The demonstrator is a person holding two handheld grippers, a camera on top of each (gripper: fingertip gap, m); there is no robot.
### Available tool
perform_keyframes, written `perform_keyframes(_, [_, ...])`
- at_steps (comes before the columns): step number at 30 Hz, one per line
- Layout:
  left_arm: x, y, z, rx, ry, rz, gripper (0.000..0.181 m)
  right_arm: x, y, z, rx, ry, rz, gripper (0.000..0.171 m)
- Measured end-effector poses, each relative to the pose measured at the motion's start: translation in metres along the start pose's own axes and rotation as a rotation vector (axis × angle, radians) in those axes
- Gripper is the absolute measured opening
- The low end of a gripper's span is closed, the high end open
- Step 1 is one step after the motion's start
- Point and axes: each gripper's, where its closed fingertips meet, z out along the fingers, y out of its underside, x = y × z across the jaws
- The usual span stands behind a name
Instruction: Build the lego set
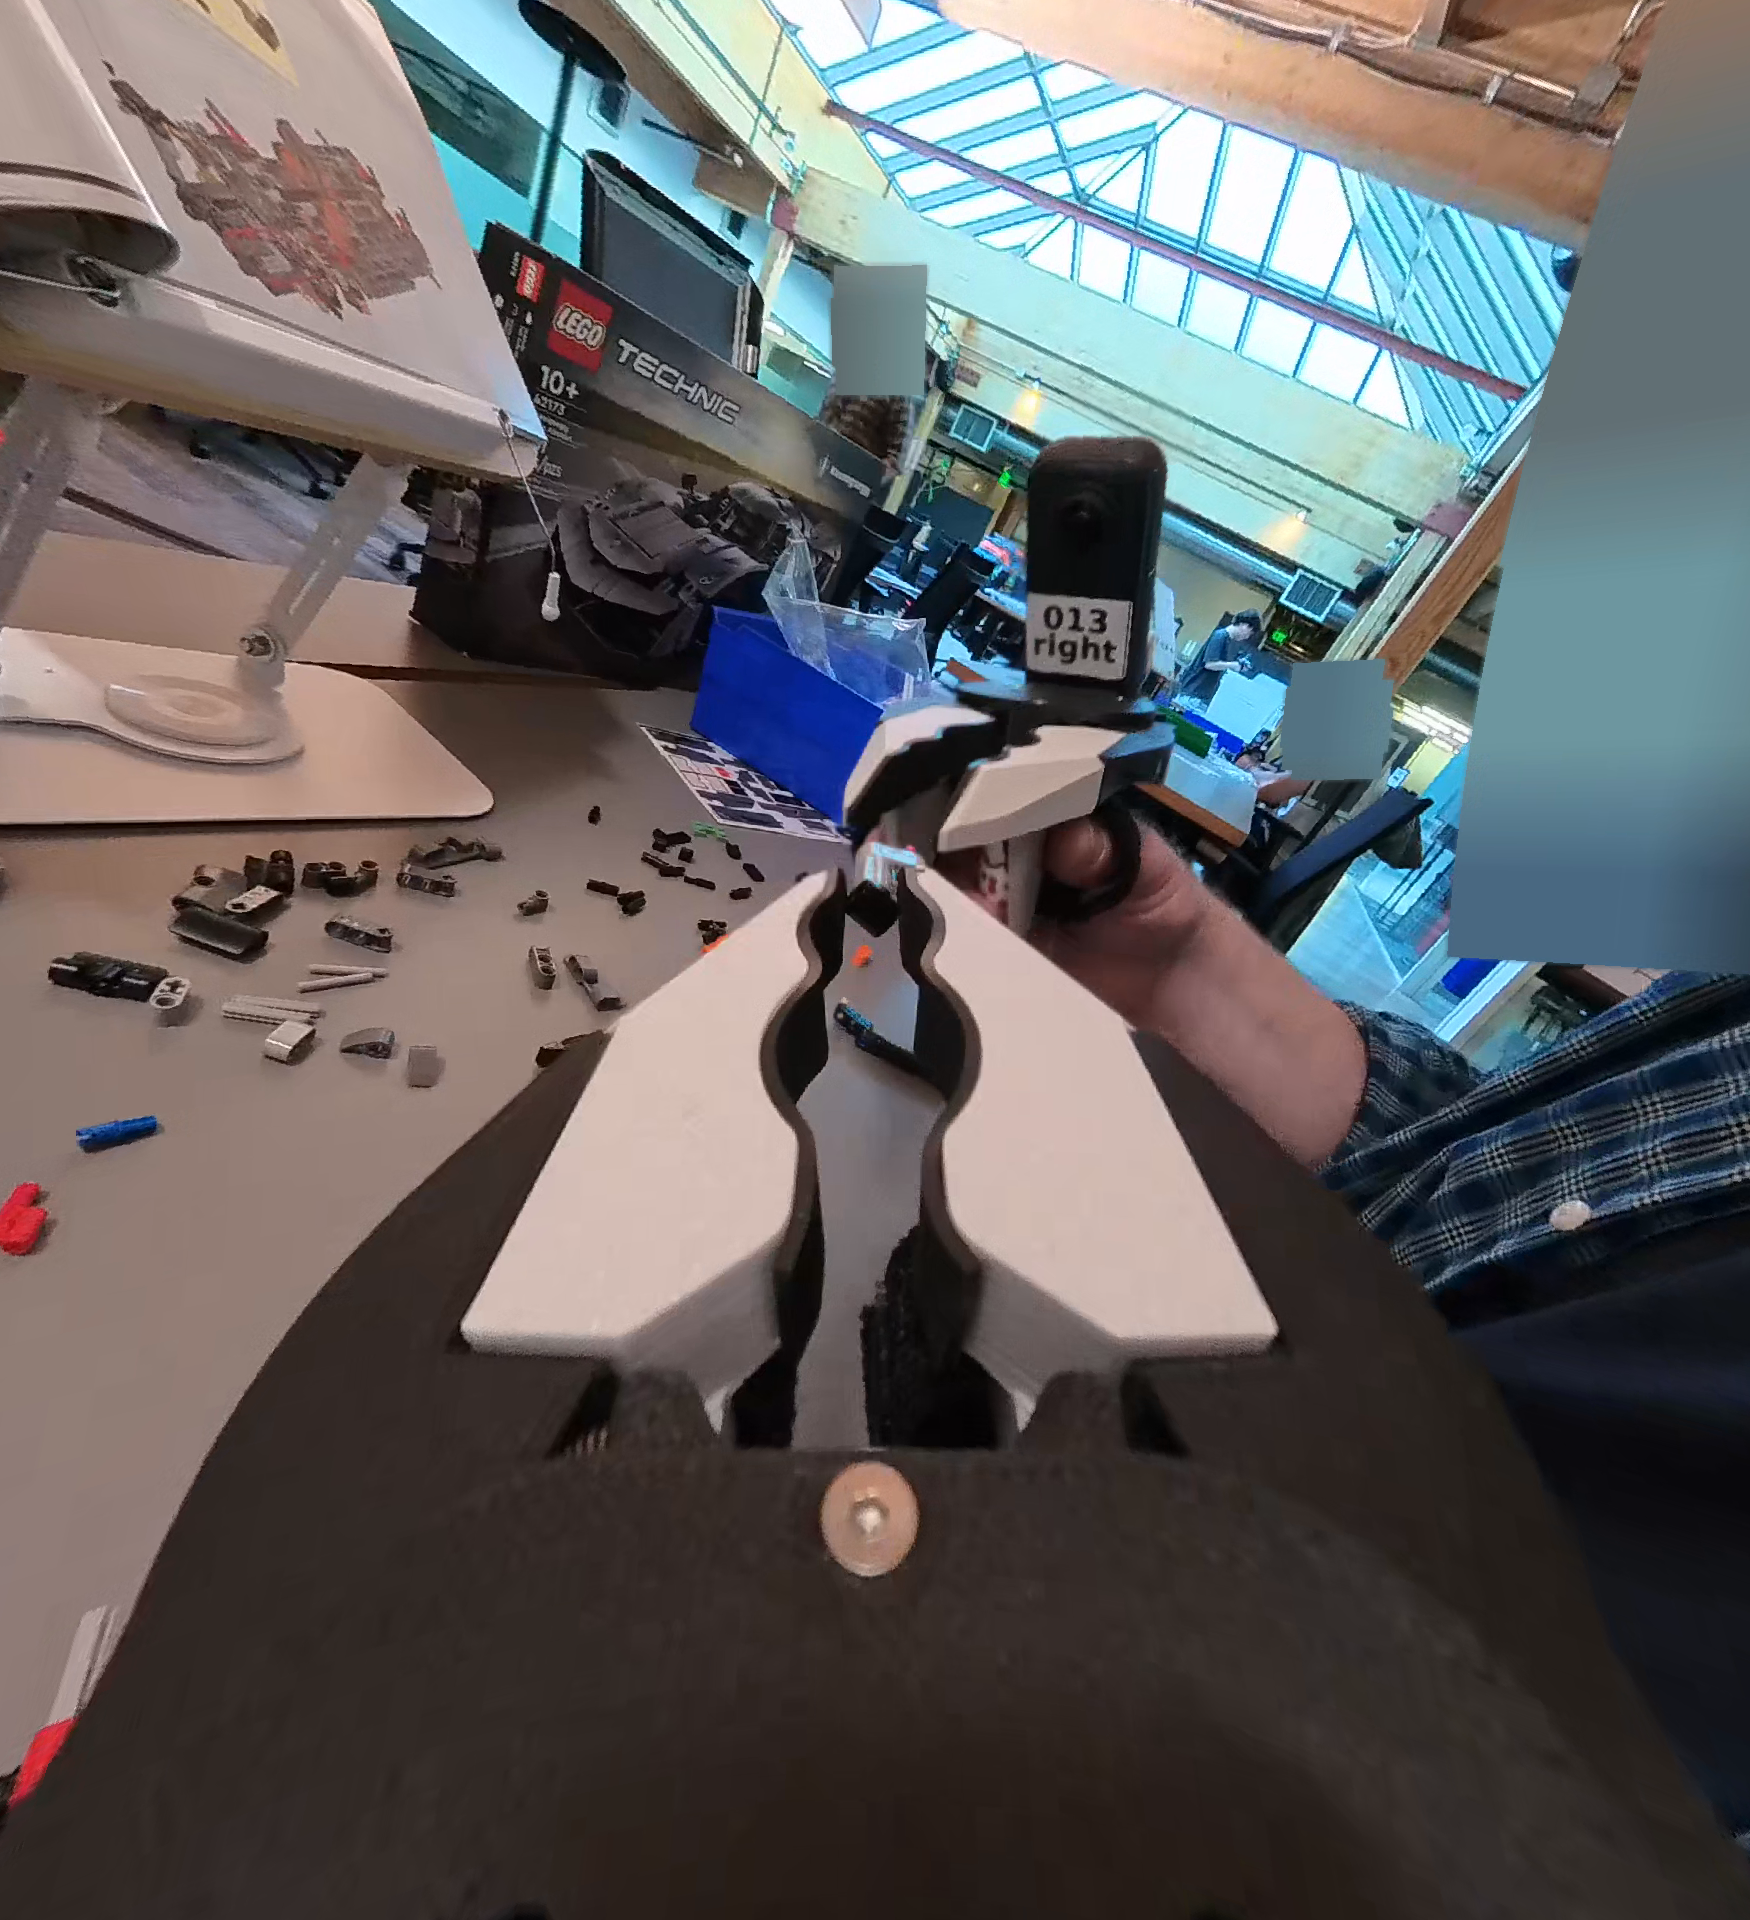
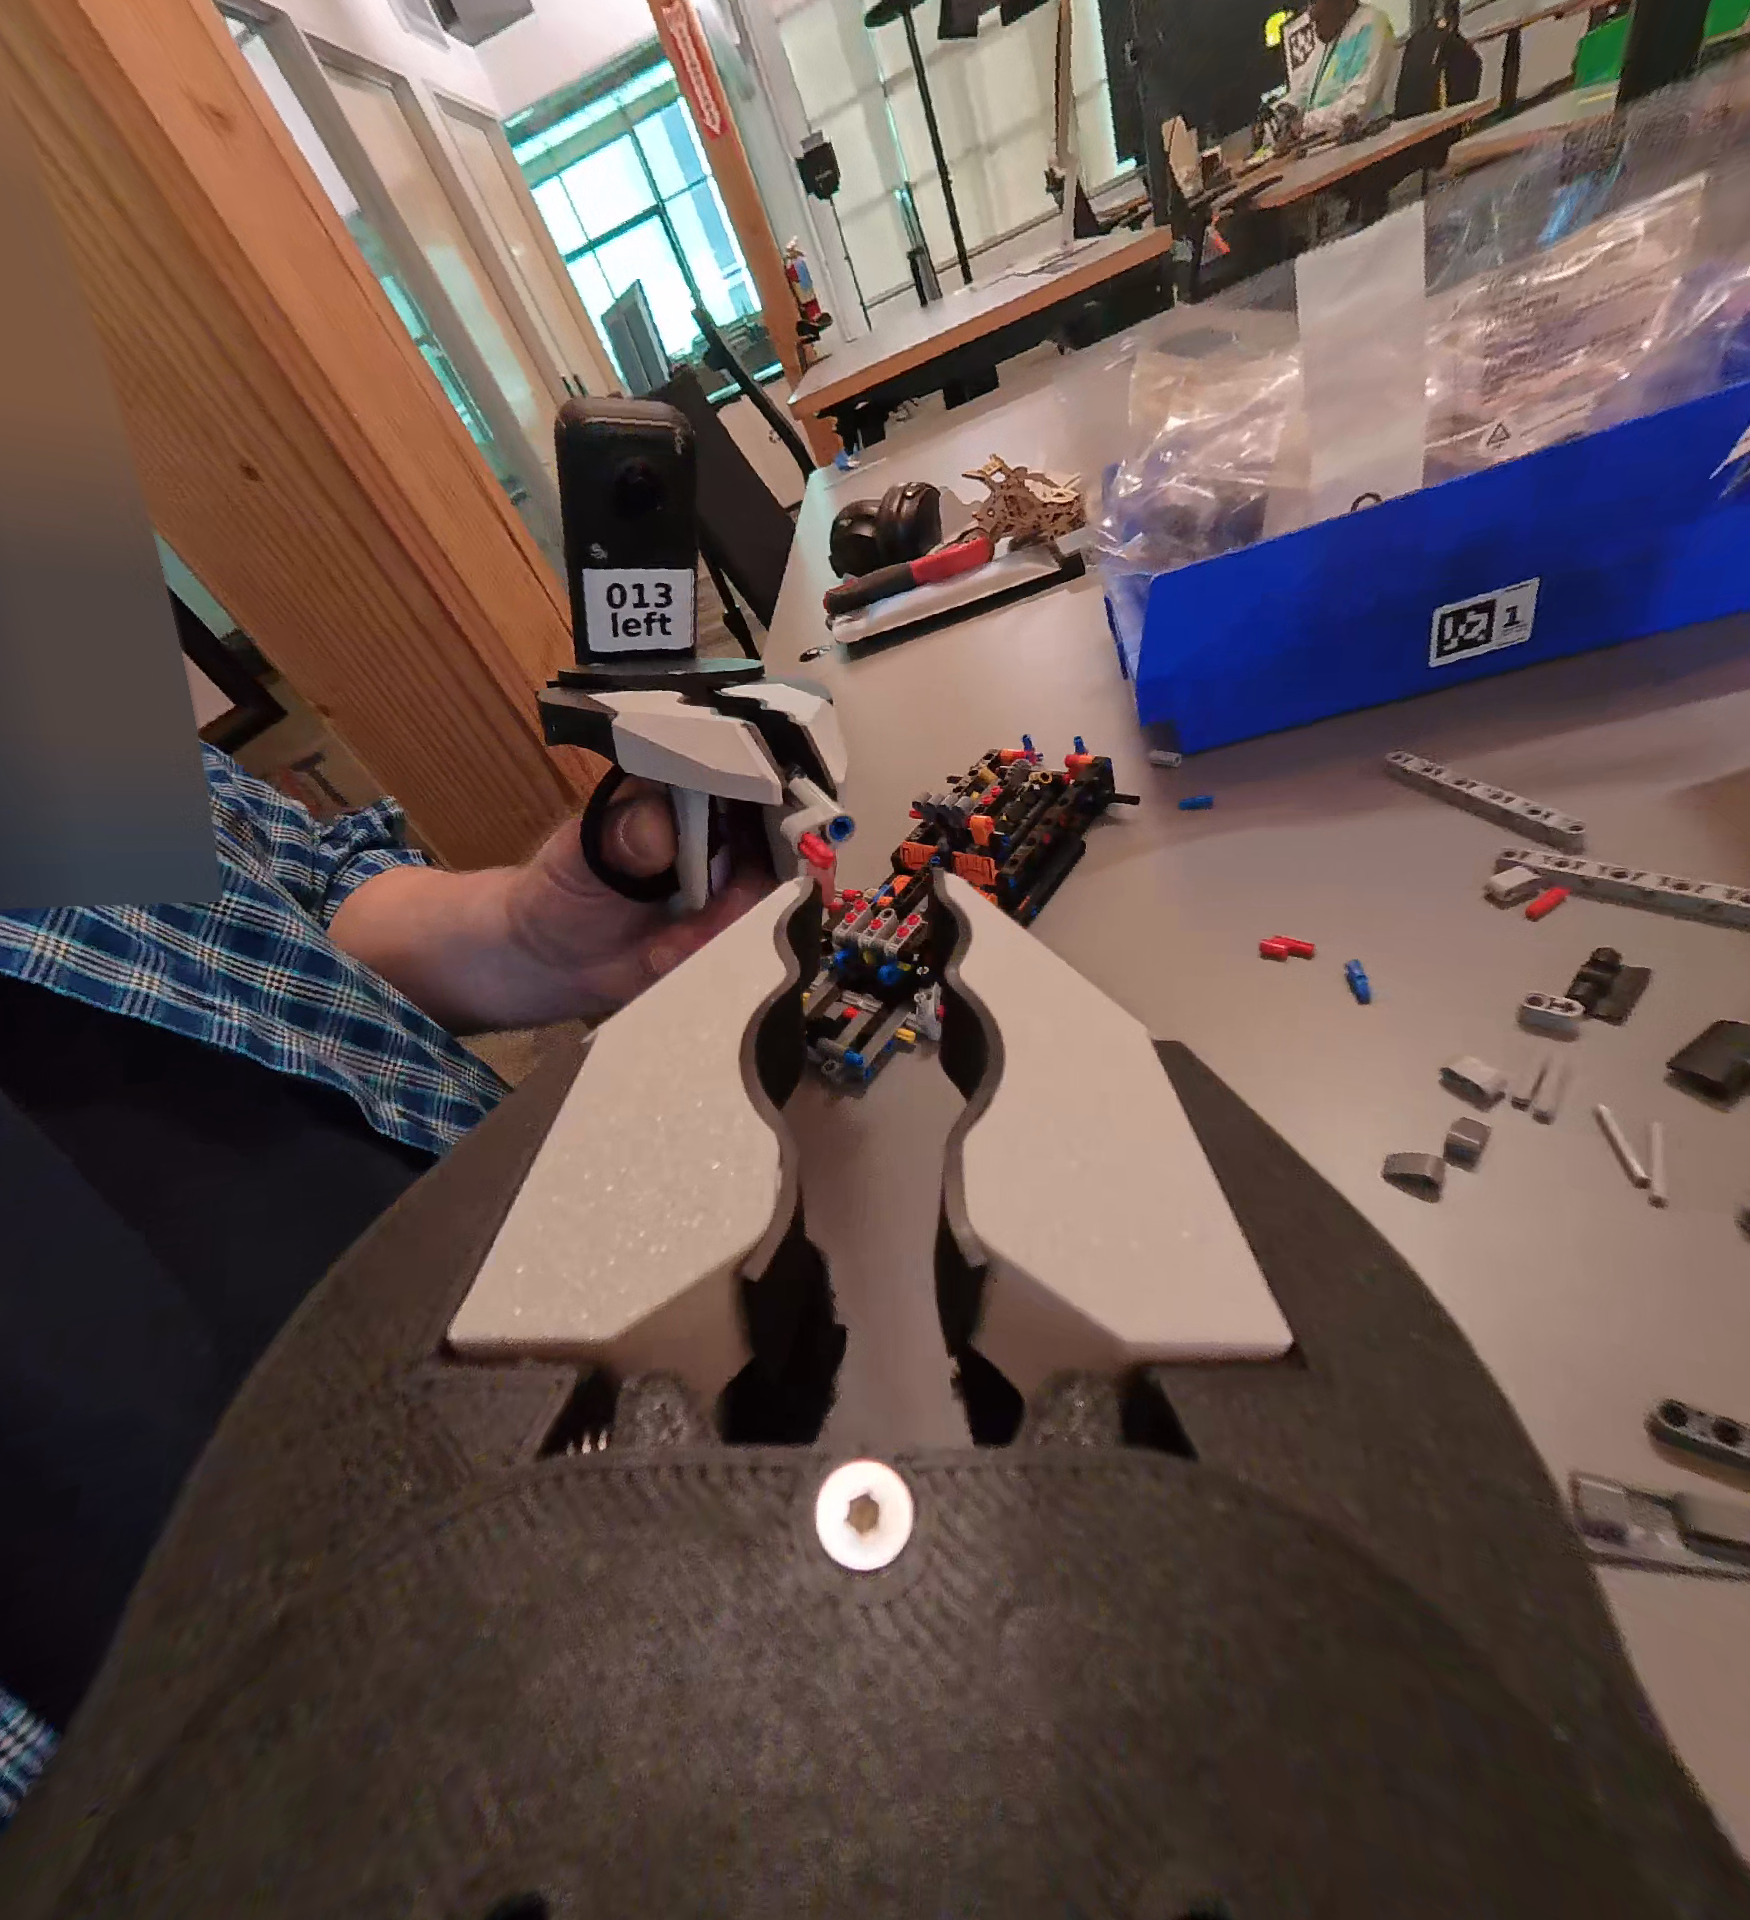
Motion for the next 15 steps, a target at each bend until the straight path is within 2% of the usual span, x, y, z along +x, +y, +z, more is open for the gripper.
perform_keyframes(4, [0.000,0.010,0.005,-0.065,-0.019,0.015,0.008,0.002,0.005,-0.016,-0.076,0.068,-0.060,0.017])
perform_keyframes(7, [-0.004,0.028,0.009,-0.195,-0.099,0.086,0.009,0.007,0.019,-0.034,-0.134,0.142,-0.073,0.017])
perform_keyframes(10, [-0.010,0.058,0.012,-0.366,-0.195,0.174,0.009,0.013,0.040,-0.055,-0.189,0.230,-0.070,0.016])
perform_keyframes(15, [-0.011,0.112,0.013,-0.555,-0.289,0.257,0.009,0.019,0.067,-0.082,-0.218,0.317,-0.035,0.013])
